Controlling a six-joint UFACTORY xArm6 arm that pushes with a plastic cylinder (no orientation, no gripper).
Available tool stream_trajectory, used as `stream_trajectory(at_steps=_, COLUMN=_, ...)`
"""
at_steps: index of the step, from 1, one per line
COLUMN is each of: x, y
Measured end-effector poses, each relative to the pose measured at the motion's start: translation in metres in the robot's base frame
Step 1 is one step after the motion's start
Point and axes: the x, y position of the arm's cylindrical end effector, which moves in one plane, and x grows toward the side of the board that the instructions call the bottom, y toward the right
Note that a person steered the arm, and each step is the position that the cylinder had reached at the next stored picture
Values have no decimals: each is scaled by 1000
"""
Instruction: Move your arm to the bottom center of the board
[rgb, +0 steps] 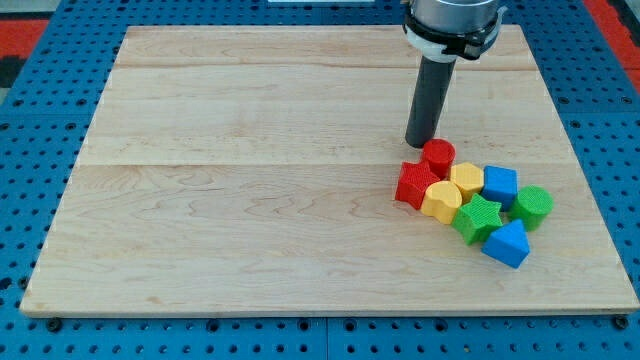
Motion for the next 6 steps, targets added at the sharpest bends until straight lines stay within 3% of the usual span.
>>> stream_trajectory(at_steps=1, x=0, y=0)
stream_trajectory(at_steps=3, x=-55, y=0)
stream_trajectory(at_steps=4, x=-56, y=-35)
stream_trajectory(at_steps=5, x=-30, y=-106)
stream_trajectory(at_steps=6, x=45, y=-135)
